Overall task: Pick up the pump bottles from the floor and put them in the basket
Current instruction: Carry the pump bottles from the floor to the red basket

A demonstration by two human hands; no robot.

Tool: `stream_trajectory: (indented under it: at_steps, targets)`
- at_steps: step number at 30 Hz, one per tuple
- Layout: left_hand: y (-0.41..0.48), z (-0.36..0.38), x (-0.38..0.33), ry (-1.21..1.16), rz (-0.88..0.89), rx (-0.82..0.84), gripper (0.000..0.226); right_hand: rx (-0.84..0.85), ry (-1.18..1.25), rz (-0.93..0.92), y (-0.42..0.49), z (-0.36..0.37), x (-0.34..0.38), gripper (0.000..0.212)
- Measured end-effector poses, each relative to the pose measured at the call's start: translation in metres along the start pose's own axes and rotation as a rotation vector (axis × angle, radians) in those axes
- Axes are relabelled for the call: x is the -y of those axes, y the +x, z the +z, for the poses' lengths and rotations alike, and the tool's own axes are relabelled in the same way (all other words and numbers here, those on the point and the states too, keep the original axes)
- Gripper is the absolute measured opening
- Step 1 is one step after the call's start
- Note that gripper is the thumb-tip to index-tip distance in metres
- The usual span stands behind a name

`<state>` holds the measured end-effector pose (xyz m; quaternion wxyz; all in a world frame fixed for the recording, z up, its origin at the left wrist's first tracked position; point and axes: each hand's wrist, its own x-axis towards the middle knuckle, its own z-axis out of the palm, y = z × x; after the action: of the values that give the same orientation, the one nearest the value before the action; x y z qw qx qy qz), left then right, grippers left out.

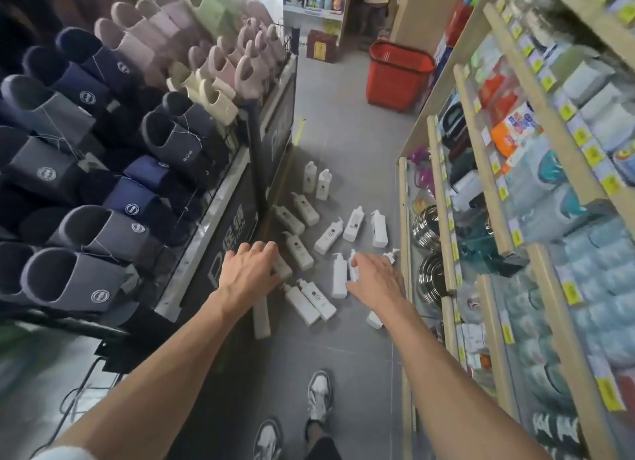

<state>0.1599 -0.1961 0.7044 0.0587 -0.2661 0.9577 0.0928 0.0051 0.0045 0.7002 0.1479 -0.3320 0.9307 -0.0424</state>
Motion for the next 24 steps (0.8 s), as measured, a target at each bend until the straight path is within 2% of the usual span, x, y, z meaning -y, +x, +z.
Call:
stream_trajectory:
  at_steps: [4, 7, 12, 15, 18, 24]
  targets:
    - [0.04, 0.02, 0.003, -0.009, -0.087, 0.031, 0.063, 0.029, -0.045, -0.081, 0.053, 0.019, -0.007, 0.044]
    - [0.069, 0.043, 0.009, -0.051, -0.163, 0.053, 0.062, 0.066, -0.065, -0.128, 0.095, 0.042, -0.01, 0.045]
    - [0.107, 0.094, 0.025, -0.227, -0.415, 0.056, 0.064, 0.143, -0.037, -0.134, 0.148, 0.089, -0.009, 0.051]
    - [0.132, 0.135, 0.038, -0.25, -0.494, 0.049, 0.069, 0.173, -0.032, -0.141, 0.181, 0.125, -0.006, 0.058]
    - [0.162, 0.185, 0.054, -0.254, -0.546, 0.032, 0.074, 0.17, -0.007, -0.15, 0.217, 0.171, -0.003, 0.055]
    - [0.214, 0.317, 0.091, -0.296, -0.635, 0.056, 0.077, 0.166, 0.056, -0.123, 0.29, 0.297, 0.001, 0.056]
